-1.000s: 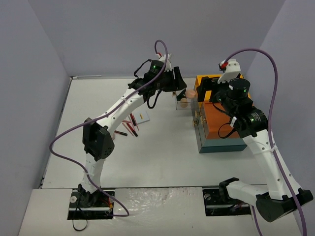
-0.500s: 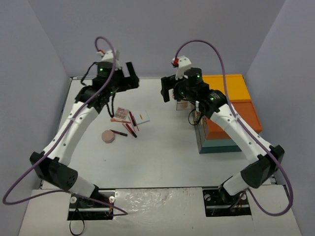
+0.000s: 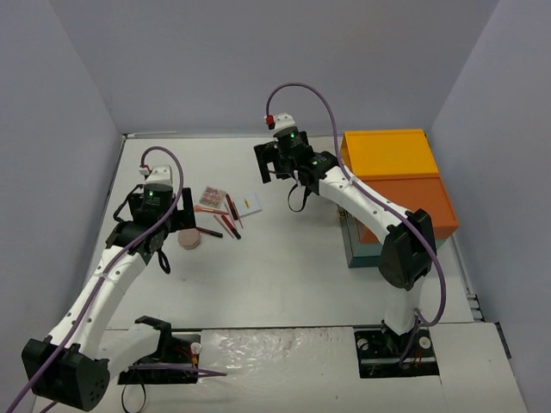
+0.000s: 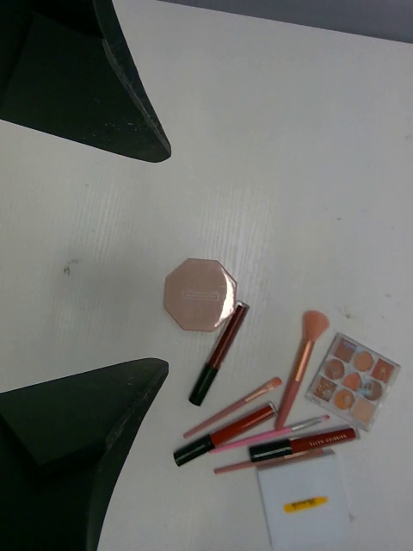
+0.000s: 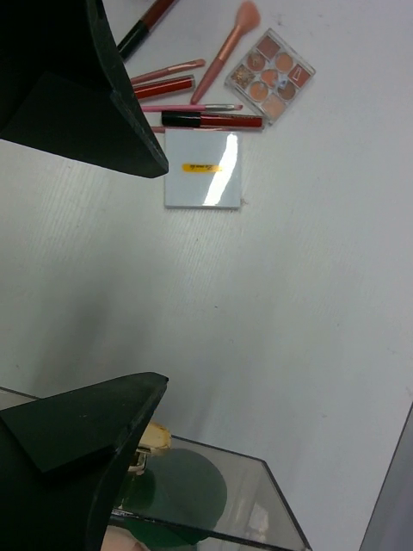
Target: Organize the makeup
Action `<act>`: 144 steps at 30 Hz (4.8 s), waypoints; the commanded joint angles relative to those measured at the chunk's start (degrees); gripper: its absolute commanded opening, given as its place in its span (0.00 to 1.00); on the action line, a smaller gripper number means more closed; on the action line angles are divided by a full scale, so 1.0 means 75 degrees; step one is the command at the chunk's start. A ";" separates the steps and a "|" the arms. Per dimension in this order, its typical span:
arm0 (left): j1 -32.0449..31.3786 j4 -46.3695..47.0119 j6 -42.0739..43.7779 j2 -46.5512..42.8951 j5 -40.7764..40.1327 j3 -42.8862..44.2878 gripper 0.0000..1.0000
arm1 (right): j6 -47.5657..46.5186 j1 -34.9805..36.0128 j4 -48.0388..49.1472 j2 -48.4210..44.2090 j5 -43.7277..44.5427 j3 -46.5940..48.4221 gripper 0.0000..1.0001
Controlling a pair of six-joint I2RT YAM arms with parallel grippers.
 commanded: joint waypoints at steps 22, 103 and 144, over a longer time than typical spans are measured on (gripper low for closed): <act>0.0051 0.1380 0.0478 -0.0498 -0.0504 -0.0583 0.97 | 0.0105 -0.1154 -0.0122 -0.1492 0.2095 -0.0818 0.94; -0.0183 -0.0485 0.0244 0.0088 -0.0756 0.1905 0.97 | 0.1725 0.1300 -0.3692 -0.3819 0.3224 -0.1647 1.00; -0.0183 -0.0565 0.0082 0.0267 -0.0426 0.1646 0.97 | 0.0741 0.1028 -0.1767 -0.3362 -0.0369 -0.1926 0.99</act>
